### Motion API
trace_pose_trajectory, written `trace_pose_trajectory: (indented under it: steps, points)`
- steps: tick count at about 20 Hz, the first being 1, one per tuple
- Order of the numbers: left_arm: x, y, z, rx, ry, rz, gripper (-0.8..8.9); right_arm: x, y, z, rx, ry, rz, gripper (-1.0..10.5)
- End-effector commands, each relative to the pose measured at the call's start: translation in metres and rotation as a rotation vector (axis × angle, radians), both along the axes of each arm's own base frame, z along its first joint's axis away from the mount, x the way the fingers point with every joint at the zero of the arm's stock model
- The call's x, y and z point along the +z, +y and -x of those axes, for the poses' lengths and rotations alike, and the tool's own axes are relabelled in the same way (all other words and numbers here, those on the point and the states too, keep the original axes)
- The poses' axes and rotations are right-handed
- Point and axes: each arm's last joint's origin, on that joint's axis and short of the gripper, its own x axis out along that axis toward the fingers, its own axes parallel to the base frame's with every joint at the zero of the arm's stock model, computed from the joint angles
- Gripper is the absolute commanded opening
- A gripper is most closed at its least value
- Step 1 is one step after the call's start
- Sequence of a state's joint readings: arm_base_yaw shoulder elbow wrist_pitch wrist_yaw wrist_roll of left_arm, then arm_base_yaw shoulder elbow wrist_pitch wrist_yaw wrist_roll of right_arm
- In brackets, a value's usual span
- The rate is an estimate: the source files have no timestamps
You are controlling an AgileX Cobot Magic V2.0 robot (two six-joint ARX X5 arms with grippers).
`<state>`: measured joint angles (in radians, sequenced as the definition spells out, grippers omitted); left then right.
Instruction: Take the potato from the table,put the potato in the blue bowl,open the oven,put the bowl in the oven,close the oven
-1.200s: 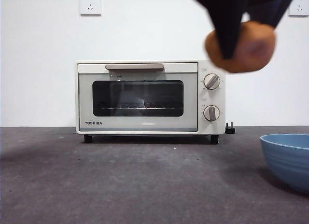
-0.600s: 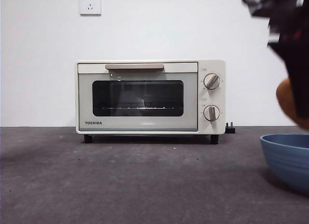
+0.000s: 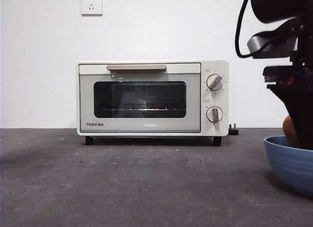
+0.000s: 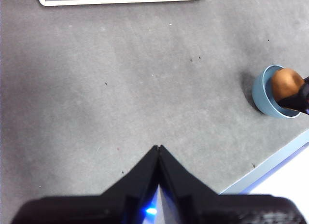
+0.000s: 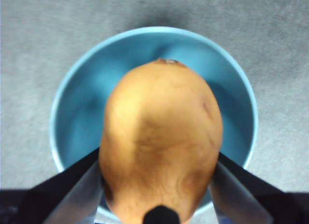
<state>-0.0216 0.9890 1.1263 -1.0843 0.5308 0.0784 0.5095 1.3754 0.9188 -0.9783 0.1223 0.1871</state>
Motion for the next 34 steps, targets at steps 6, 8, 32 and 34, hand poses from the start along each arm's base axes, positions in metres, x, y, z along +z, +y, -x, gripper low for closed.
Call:
trace_pose_trajectory:
  steps: [6,8,32,34]
  points:
    - [0.001,0.0,0.0,-0.005,-0.009,-0.005,-0.05,-0.005,0.0,-0.002,0.004,0.015,-0.027,3.2]
    - [0.001,0.0,0.0,-0.005,-0.008,-0.005,-0.05,-0.004,0.001,-0.003,0.008,0.001,-0.035,4.6]
    - [-0.012,-0.021,-0.072,-0.018,-0.056,0.199,-0.05,0.125,-0.023,0.035,-0.018,-0.258,-0.085,-0.1]
    - [-0.019,-0.031,-0.092,-0.034,-0.025,0.236,-0.05,0.141,-0.036,0.059,-0.041,-0.341,-0.143,-0.1]
